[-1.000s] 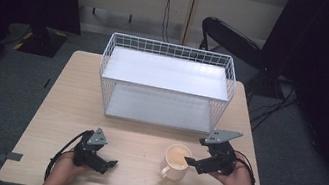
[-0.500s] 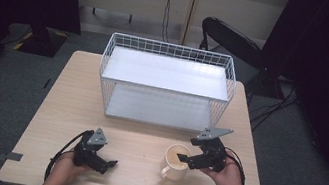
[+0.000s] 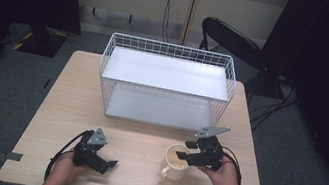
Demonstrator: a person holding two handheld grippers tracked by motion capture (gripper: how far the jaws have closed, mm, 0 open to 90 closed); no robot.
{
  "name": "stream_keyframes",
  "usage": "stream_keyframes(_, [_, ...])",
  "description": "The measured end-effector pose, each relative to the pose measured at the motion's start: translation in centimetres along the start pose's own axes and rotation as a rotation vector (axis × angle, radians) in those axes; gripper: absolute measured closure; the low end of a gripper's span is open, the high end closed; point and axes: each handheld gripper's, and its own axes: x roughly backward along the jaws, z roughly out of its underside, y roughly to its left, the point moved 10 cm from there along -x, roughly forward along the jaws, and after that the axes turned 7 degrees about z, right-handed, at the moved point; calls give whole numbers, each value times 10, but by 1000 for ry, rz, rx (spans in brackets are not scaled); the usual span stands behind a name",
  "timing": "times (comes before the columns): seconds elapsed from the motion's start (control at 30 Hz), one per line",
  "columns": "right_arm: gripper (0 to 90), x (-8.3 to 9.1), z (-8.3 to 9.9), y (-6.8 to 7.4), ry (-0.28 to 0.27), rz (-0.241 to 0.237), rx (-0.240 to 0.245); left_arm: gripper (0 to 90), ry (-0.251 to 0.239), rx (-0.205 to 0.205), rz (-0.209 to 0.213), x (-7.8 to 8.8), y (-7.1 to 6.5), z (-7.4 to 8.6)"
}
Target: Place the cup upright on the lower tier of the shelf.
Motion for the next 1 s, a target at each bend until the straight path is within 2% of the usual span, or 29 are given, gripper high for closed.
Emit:
stream_keyframes(0.17, [496, -4, 2, 1, 20, 2, 3, 0, 0, 0, 0, 0, 0, 0])
stream_keyframes(0.3, [585, -5, 4, 0, 30, 15, 10, 0, 0, 0, 0, 0, 0, 0])
stream_keyframes(0.53, [626, -9, 10, -2, 57, 30, 19, 0, 0, 0, 0, 0, 0, 0])
stream_keyframes(0.8, [670, -12, 12, 0, 75, 24, 26, 0, 0, 0, 0, 0, 0, 0])
stream_keyframes(0.93, [725, -15, 14, -1, 105, 55, 32, 0, 0, 0, 0, 0, 0, 0])
stream_keyframes(1.0, [749, -17, 16, 0, 113, 54, 29, 0, 0, 1, 0, 0, 0, 0])
